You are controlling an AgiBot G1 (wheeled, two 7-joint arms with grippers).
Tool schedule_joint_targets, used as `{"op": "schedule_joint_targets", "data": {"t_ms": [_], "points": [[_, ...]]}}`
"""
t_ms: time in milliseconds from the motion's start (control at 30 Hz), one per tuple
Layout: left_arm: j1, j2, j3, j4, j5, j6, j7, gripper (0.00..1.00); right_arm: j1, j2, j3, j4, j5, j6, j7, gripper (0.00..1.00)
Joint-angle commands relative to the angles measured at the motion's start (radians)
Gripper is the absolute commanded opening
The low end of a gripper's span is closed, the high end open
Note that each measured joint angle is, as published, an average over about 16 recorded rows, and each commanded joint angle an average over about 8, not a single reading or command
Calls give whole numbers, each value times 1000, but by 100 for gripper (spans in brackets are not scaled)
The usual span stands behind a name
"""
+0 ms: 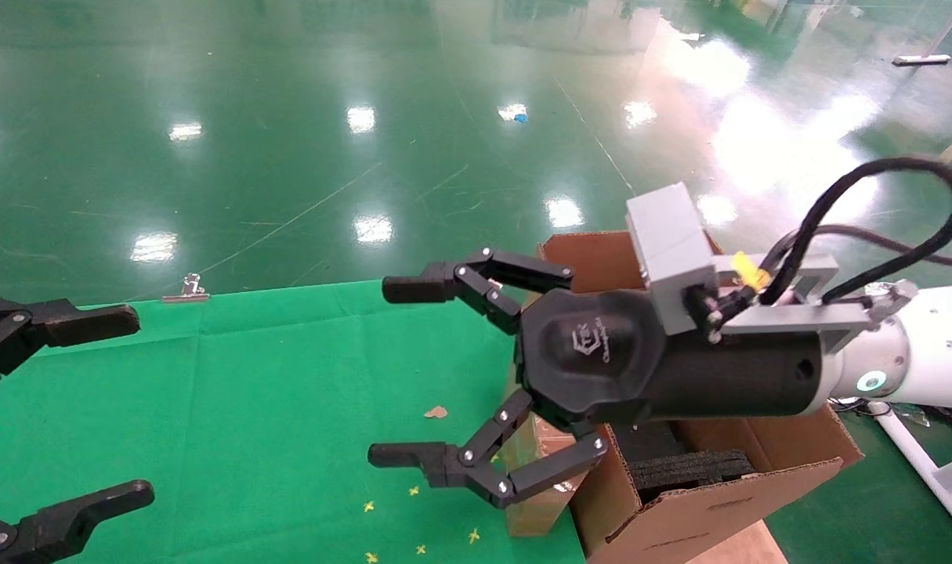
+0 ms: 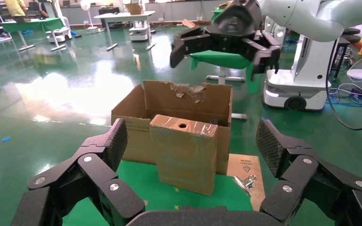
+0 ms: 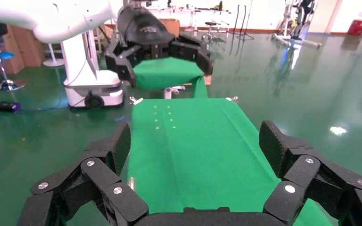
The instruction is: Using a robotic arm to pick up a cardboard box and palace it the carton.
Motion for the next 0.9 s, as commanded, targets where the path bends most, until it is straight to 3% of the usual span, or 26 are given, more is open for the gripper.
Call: {"op": "schedule_joint_targets", "data": {"t_ms": [33,233,467,633,900], "points": [[0,0,0,0,0,0,0,100,4,3,-9,2,-14,4,13,100],[0,0,0,0,0,0,0,100,88,32,-127,37,-257,-30,137,100],[0,0,1,0,0,0,0,100,281,-103,-283,57,-480,-56,341,100],[0,0,1,1,0,0,1,100,364,-127,-344,55,-535,-53,443,100],[0,0,1,1,0,0,1,100,374,-94,-358,58,-552,-43,456,100]]}}
